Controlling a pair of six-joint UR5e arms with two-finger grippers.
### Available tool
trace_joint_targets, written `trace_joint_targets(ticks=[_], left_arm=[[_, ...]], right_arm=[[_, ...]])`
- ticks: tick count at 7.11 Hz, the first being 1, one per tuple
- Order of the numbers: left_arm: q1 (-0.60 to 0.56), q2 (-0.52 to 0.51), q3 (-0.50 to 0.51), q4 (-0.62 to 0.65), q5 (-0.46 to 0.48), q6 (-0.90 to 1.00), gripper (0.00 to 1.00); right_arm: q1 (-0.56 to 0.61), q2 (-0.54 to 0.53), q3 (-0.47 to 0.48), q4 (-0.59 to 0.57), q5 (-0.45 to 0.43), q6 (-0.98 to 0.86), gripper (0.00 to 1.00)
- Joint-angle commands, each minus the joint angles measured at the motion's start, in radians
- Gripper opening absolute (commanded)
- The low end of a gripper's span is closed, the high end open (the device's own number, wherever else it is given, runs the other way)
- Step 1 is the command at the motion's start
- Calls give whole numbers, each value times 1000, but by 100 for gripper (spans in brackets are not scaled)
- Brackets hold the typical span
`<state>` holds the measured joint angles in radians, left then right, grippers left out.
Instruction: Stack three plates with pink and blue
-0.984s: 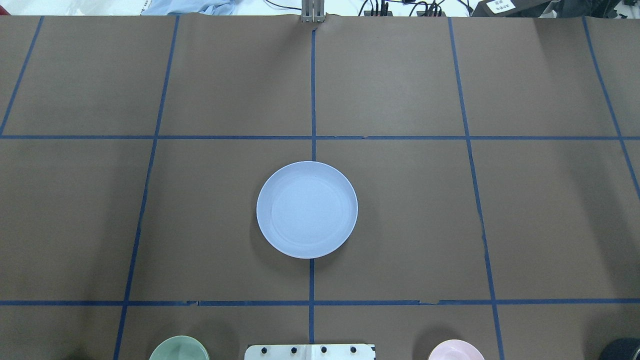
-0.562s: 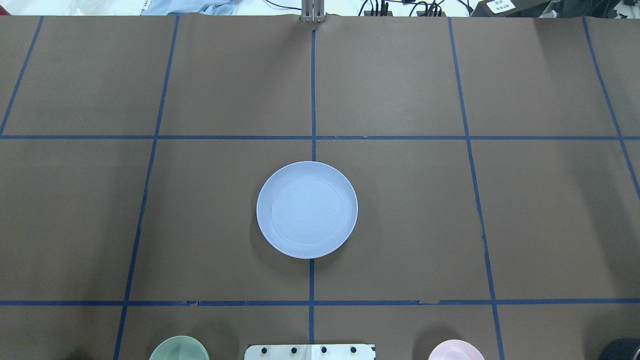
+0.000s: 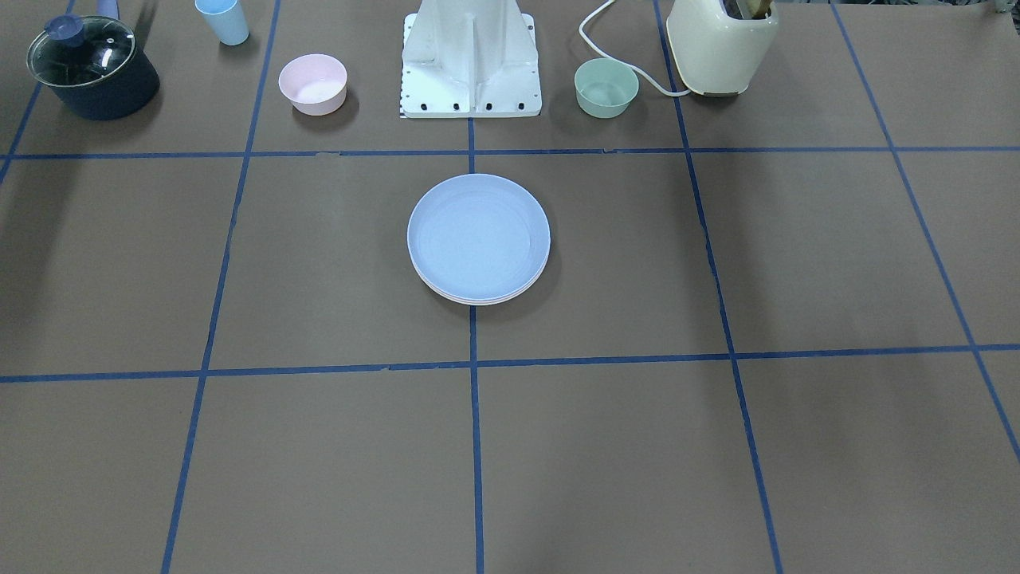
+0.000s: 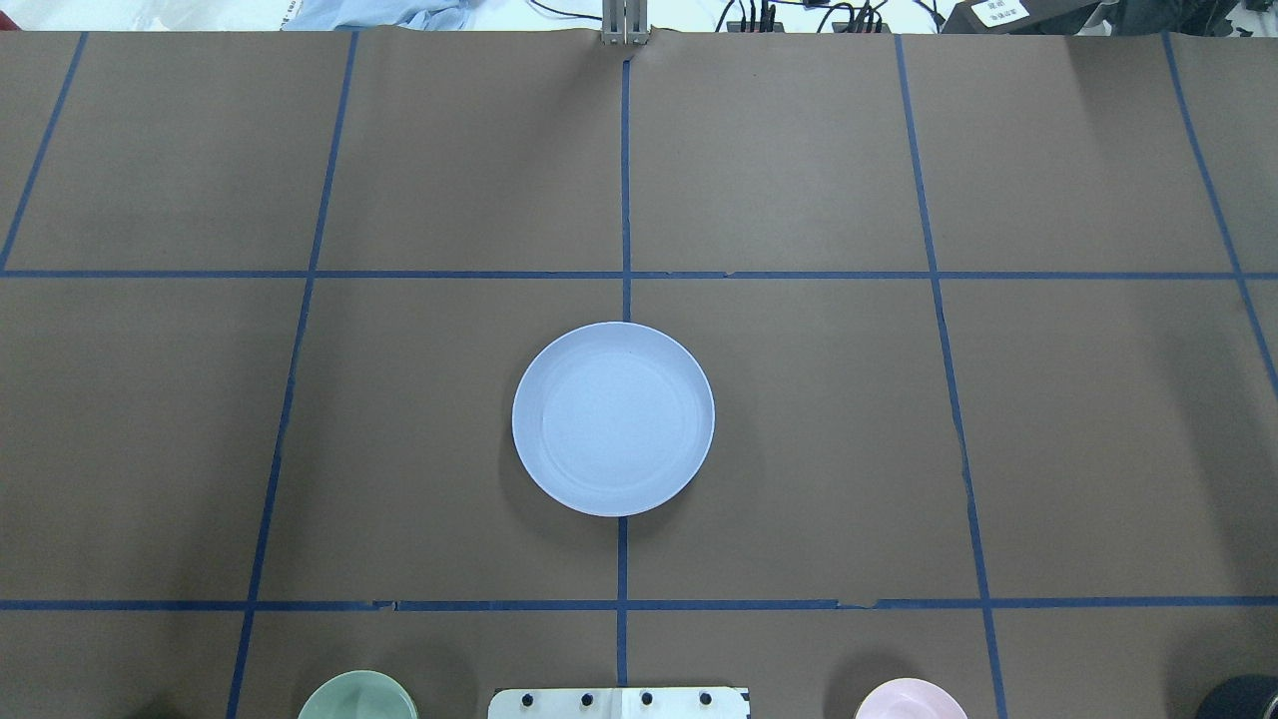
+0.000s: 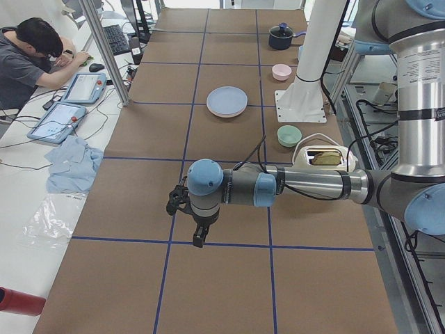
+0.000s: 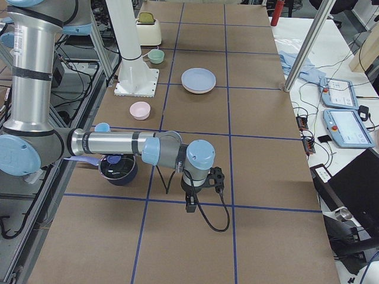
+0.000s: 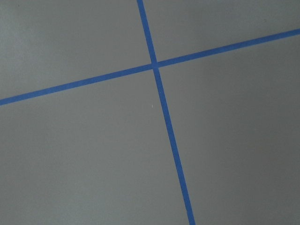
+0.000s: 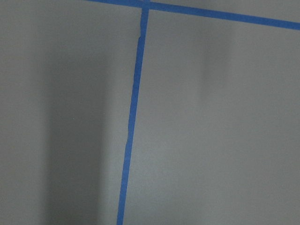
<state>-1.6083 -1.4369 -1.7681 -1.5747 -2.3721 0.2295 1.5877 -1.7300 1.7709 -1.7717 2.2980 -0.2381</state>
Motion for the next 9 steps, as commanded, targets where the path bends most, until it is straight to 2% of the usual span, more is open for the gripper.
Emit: trace_joint_targets(ticks=[1,4,6,9], left_arm=[[-1,1,-1,1,8,1,100],[-1,10,1,-2,10,2,100],[-1,12,1,-2,10,2,100],[-1,15,1,-2,10,1,100]], right_arm=[[1,10,15,0,3,6,100],[0,33,68,2,6,67,100],[-2,32,61,49,6,69,100],[-2,29,59,49,6,69,100]])
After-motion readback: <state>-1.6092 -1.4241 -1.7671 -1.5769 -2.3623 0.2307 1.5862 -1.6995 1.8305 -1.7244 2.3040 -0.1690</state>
